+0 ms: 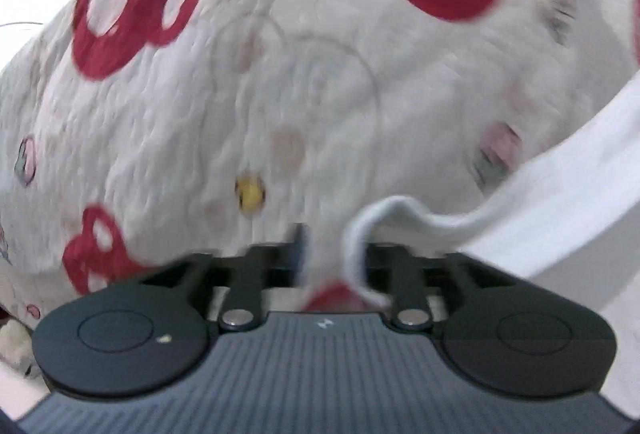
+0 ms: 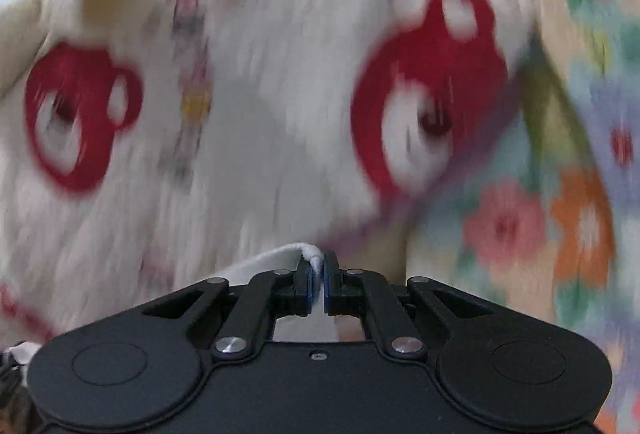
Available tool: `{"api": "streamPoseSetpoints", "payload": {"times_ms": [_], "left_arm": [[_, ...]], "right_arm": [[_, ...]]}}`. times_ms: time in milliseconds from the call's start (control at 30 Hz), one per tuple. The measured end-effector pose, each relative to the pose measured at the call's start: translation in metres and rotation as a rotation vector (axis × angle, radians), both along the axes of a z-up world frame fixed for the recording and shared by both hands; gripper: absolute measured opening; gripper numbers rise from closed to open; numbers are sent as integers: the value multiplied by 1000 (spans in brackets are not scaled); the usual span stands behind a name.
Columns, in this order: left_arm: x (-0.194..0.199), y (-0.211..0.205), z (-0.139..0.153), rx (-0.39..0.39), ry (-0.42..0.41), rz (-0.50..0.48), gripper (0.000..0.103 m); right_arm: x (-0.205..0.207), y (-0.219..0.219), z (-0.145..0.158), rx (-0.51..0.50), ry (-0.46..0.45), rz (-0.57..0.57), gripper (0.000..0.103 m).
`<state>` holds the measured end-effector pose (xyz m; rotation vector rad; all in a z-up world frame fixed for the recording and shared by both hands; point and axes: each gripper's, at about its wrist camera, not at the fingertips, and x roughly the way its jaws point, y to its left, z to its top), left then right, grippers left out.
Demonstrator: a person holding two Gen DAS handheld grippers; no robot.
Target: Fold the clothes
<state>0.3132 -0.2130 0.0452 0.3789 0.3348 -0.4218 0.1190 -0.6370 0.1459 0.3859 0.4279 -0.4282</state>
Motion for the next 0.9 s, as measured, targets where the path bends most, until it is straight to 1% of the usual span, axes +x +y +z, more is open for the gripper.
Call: {"api": "streamPoseSetpoints", "payload": {"times_ms": [33,67,100,133,233,267,300,367,433,467,533,600,633,700,767,800,833,867,900], "left_arm": [[4,-5,-8,-11,34,9,58],[8,-11,-16,-21,69,18,67],[12,-16,-25,-32,103,27,74],[16,-22,-33,-43,138,36,74],[25,-36,-58,-75,243,61,74],[19,-32,-68,-87,282,60,74],[11,-27,-80,-91,316,55,74],[-11,-14,-103,-78,349,42,74],[-34,1,-122,-61,383,25,74],[-45,11,-129,-65,406,19,74],[-68,34,-140,-92,468,28,74],[-89,60,-146,-120,539,58,74],[-101,74,-149,-125,560,74,74],[-122,97,-149,-121,554,96,74],[-145,116,-147,-104,520,139,75],[-157,126,-145,-102,505,164,75],[-168,136,-145,-122,517,185,75],[-179,145,-145,-147,541,200,72],[-187,152,-147,-182,599,197,66]], "right_arm": [[9,0,3,-39,-41,-11,18],[13,0,0,-57,-69,-11,38],[18,0,-3,-75,-97,-11,49],[20,1,-7,-85,-108,-7,57],[8,3,-35,-60,-23,32,57],[-2,4,-47,-59,8,42,57],[-11,3,-60,-61,39,51,57],[-33,-3,-87,-72,98,56,57],[-60,-14,-111,-79,138,36,57],[-73,-21,-121,-73,149,23,57],[-107,-32,-134,-3,128,-54,57],[-144,-37,-147,68,98,-130,57],[-159,-35,-152,85,87,-135,57],[-188,-29,-164,119,64,-144,57],[-215,-24,-176,151,46,-146,57],[-222,-20,-182,162,48,-132,57],[-227,-16,-187,172,56,-114,56],[-229,-12,-190,179,77,-88,54],[-228,-9,-192,185,107,-57,53]]}}
